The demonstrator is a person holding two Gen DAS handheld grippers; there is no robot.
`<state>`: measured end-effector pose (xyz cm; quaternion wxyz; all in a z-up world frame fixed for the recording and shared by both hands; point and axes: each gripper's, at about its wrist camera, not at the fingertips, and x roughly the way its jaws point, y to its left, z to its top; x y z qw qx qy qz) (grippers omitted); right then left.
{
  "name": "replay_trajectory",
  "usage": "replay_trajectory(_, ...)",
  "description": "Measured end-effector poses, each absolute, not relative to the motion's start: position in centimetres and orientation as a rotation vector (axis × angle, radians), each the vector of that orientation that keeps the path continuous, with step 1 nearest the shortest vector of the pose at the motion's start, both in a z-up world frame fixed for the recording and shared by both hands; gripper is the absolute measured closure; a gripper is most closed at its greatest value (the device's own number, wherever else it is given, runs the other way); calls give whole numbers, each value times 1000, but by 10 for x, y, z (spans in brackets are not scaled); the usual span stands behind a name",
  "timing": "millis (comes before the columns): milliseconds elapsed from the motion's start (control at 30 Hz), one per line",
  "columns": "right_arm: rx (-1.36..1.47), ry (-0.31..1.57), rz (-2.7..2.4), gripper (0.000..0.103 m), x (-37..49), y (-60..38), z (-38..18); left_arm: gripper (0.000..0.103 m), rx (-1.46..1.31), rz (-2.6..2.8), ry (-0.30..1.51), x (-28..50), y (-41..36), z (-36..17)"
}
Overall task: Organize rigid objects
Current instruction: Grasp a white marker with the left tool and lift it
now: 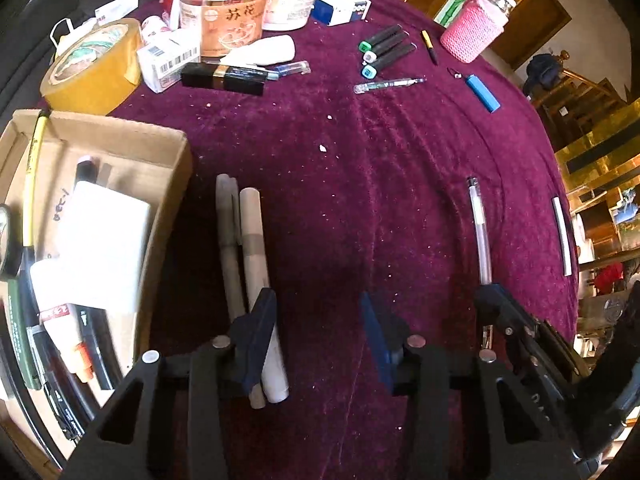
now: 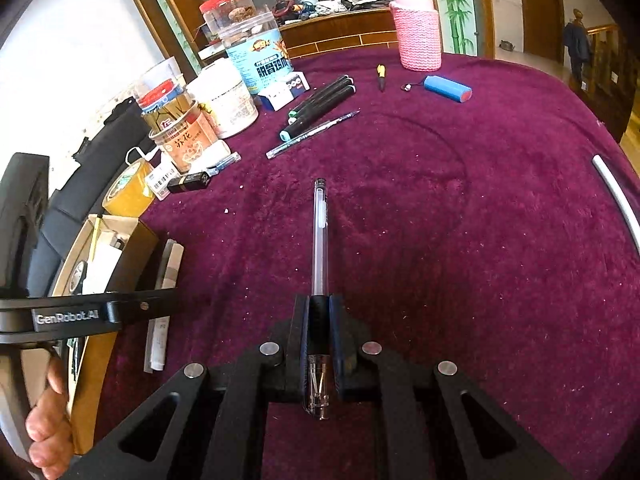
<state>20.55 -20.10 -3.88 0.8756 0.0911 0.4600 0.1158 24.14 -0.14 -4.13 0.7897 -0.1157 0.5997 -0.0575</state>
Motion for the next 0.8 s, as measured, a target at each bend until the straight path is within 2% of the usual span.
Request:
replay_trajectory(367,203,966,246,94,205,-201,-41,61,-170,-102,1212,237,-2,-26)
replay_trajectory(533,243,958,248,94,205,-207,-40,62,-164,-94,1283,246,-1,-47)
replay_trajectory(800,270,948,249,94,205,-209,-38,84,-90,-43,1236,236,-3,-55)
